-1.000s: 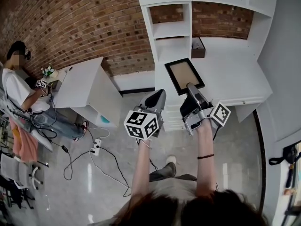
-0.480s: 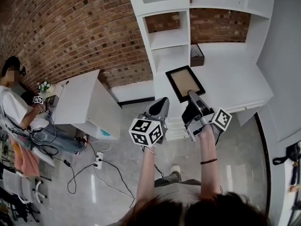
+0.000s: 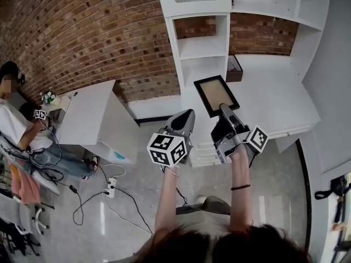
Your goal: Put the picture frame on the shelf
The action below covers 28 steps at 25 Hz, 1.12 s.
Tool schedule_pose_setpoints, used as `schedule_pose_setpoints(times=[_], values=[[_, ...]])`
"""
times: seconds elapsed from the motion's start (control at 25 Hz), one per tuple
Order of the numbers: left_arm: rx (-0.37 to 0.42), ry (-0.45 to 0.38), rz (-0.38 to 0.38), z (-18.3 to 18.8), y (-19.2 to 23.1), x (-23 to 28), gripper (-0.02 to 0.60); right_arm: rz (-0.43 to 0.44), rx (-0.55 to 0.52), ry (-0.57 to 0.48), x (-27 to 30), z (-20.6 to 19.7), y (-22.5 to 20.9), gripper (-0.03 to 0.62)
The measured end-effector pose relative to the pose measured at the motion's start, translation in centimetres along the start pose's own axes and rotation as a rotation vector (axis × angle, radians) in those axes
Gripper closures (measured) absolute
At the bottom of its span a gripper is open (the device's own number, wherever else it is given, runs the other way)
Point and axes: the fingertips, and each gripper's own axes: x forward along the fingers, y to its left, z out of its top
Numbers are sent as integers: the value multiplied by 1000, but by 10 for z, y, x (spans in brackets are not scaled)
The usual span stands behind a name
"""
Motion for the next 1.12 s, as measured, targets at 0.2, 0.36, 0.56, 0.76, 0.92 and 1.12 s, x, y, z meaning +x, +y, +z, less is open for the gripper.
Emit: schedule_pose_setpoints(times=[0.2, 0.36, 0.56, 0.76, 0.92, 1.12], values=[[2, 4, -6, 0, 11, 9, 571, -8, -8, -20, 8, 10, -8, 522], [-5, 10, -20, -3, 15, 13, 571, -13, -8, -25, 14, 13, -12, 522], [-17, 19, -22, -8, 19, 25, 571, -26, 3, -29, 19, 20, -23, 522], [-15, 25, -7, -11, 28, 40, 571, -31, 6, -30, 29, 36, -32, 522], [-14, 20, -7, -8, 35, 62, 571, -26, 7, -17, 47, 53, -38, 522], [-14, 9, 6, -2, 47, 91, 571, -28, 10, 5, 70, 74, -48, 522]])
